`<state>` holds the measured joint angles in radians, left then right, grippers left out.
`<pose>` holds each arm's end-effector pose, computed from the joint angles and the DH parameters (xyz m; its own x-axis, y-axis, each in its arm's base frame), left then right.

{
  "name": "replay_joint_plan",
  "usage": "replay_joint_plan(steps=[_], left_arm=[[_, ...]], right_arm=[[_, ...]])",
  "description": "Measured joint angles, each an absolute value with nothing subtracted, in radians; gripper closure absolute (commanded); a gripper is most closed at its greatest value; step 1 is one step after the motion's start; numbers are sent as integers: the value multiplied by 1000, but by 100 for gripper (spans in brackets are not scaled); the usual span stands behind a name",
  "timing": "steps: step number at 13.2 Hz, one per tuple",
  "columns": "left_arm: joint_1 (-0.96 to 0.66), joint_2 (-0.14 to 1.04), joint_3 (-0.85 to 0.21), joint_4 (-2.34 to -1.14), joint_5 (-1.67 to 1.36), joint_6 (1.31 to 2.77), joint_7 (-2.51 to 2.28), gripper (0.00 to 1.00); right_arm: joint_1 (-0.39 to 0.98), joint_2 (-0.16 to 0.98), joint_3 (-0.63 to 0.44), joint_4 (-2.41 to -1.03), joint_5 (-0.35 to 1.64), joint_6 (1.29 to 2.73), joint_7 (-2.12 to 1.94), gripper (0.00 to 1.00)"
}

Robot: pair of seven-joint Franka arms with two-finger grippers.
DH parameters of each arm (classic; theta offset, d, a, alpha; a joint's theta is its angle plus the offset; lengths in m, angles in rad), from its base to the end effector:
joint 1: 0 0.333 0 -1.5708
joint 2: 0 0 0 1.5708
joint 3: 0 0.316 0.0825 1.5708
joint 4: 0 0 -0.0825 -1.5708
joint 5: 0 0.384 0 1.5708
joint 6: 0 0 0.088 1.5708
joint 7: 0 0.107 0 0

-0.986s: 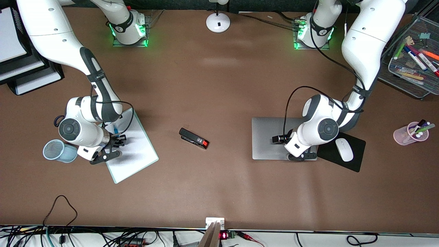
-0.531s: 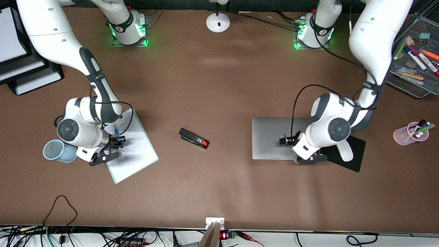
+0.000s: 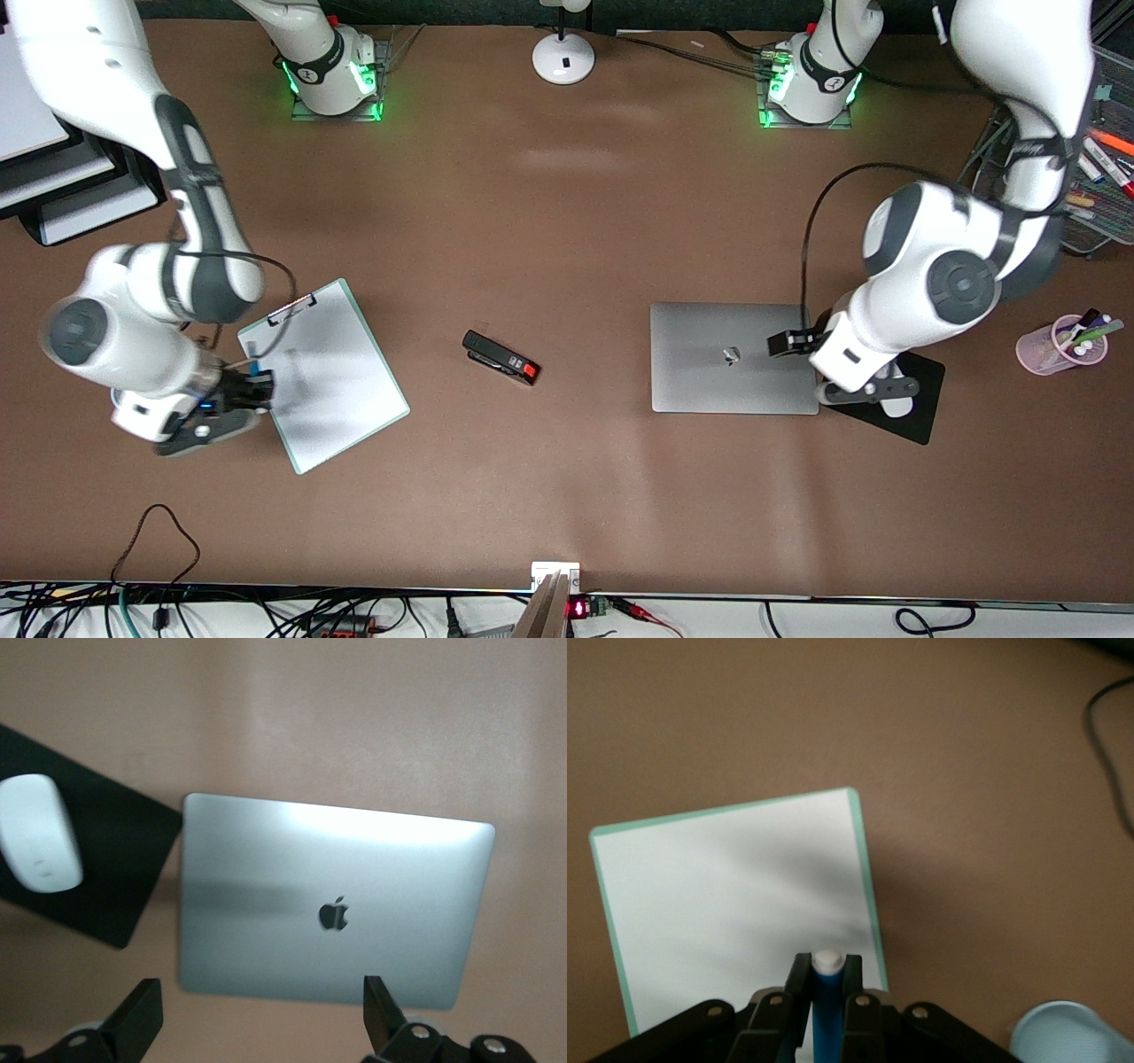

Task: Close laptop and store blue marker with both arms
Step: 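Lift the marker with the right gripper while the left gripper withdraws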

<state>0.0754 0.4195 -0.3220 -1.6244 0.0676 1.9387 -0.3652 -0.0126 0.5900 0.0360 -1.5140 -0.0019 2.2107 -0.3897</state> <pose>0.6455 -0.1332 0.3827 0.9887 0.1098 -0.1017 0.1138 -0.9929 0.0343 0.7158 0.0124 0.3287 0.9127 0.3948 0.1058 0.3946 -0.9186 0.0236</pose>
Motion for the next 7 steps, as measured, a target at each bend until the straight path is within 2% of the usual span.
replay_joint_plan(steps=[3,7], left_arm=[[114,342,-322,-1625,68,1869,-297,0],[145,254,-322,-1625,68,1783,-259,0]], right_arm=[[-84,516,33,-1513,113,2155,-609,100],[-204,491,28,-1513,279,2147,-1083,100]])
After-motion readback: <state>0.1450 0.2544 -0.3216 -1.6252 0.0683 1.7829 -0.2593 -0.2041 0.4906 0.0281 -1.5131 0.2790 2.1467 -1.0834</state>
